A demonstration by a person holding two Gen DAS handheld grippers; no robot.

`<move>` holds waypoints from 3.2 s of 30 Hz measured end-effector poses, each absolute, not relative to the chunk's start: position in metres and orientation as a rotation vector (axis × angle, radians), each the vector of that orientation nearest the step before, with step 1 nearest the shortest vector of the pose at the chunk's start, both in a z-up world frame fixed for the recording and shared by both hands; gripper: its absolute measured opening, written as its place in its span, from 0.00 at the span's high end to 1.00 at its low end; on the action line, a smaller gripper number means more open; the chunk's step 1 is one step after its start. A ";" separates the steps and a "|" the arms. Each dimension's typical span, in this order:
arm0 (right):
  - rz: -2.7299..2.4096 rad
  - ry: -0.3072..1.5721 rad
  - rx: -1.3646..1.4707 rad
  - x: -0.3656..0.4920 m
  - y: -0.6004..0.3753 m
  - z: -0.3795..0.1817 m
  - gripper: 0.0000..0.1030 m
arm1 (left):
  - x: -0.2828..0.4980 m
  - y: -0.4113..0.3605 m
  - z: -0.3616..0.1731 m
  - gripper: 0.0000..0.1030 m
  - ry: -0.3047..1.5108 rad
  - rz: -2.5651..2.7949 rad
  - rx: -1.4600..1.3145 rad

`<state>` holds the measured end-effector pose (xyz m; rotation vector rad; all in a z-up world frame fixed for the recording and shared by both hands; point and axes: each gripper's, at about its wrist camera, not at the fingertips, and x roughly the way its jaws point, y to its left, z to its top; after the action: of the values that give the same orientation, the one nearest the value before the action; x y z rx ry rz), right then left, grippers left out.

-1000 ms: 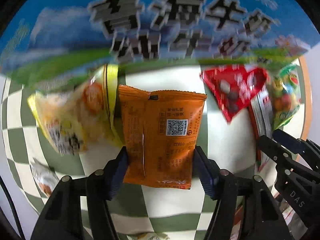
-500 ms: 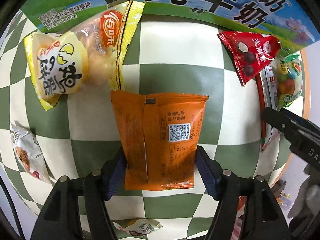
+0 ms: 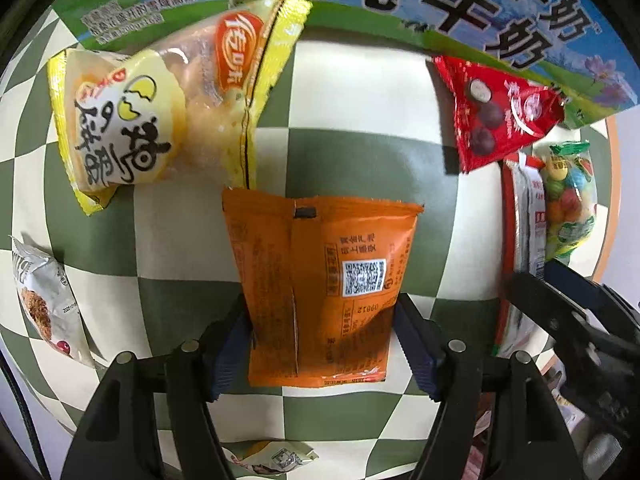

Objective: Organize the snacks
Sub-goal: 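Grasp the orange packet with the left tool while the right tool grasps the red spicy strip packet, then carry both packets into the box and open both tools, then grasp the yellow egg-cake bag with the left tool while the right tool grasps the watermelon candy bag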

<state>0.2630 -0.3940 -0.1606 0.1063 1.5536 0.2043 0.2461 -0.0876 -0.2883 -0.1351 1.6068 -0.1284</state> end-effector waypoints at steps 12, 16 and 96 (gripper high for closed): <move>0.275 1.565 0.011 0.252 -0.365 -0.166 0.40 | 0.240 -0.071 -0.295 0.38 1.603 -0.138 -0.122; 0.255 1.559 0.036 0.263 -0.373 -0.176 0.41 | 0.243 -0.068 -0.294 0.40 1.589 -0.121 -0.125; 0.184 1.405 0.086 0.450 -0.366 -0.047 0.07 | 0.419 -0.086 -0.113 0.07 1.338 -0.087 -0.075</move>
<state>0.4496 -0.3659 -0.0468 0.0862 1.4047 0.1836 0.4191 -0.0857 -0.1131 -0.0755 1.3377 -0.0866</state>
